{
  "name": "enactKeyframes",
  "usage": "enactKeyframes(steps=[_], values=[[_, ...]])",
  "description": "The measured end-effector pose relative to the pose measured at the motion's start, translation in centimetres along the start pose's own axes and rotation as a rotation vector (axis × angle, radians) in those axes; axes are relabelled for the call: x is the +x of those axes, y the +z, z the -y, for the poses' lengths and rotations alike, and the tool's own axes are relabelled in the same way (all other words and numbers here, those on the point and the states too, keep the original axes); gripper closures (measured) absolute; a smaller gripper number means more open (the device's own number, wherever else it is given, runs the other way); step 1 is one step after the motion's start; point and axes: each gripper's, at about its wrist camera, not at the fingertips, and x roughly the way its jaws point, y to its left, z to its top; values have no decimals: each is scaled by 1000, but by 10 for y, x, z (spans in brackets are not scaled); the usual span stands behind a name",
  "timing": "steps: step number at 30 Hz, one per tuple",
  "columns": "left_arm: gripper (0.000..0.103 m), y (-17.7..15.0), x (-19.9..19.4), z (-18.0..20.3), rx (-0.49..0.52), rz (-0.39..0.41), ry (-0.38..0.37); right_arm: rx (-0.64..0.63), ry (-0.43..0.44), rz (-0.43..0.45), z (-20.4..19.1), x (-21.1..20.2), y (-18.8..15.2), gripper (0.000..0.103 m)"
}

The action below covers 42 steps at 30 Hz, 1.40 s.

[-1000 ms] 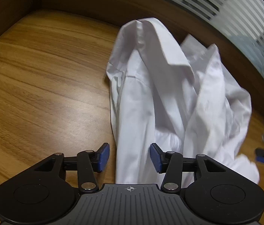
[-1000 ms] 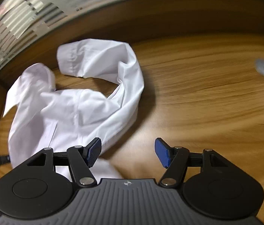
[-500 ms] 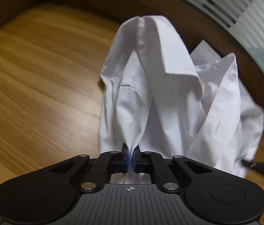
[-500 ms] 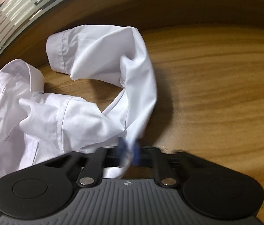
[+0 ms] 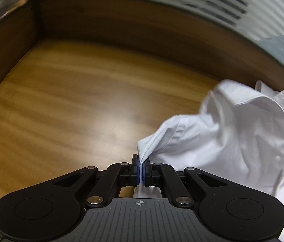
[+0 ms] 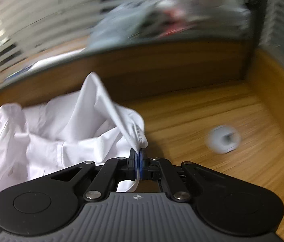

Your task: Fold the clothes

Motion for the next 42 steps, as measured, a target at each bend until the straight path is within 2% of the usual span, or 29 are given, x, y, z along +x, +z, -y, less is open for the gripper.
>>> enactKeyframes(steps=[4, 8, 9, 10, 11, 13, 14, 18, 22, 25, 28, 30, 42], values=[[98, 5, 3, 31, 97, 7, -48, 27, -143, 45, 47, -3, 14, 101], [97, 6, 11, 66, 222, -14, -89, 44, -196, 18, 78, 3, 17, 99], [93, 7, 9, 66, 235, -13, -99, 41, -196, 7, 79, 2, 16, 97], [92, 7, 6, 67, 248, -12, -108, 38, -196, -4, 81, 1, 15, 94], [87, 8, 4, 68, 261, -11, -118, 35, -191, -11, 82, -2, 12, 84], [77, 8, -3, 66, 280, -5, -132, 18, -165, 1, 78, -15, 5, 66], [74, 7, -8, 64, 286, -1, -135, 1, -150, 5, 74, -22, 2, 64], [73, -2, -23, 56, 299, 1, -119, -98, -80, 14, 44, -49, -9, 61], [68, 10, -26, 55, 254, 6, -123, -170, 33, 2, 12, -64, -15, 59], [65, 15, -18, 57, 213, 7, -147, -207, 137, -11, -17, -72, -19, 47], [63, 20, -14, 56, 194, 2, -170, -262, 228, -28, -50, -80, -29, 47], [57, 24, -7, 60, 189, -7, -188, -297, 278, -43, -71, -80, -35, 47], [55, 55, 52, 97, 168, -81, -283, -457, 543, -129, -200, -56, -43, 46]])
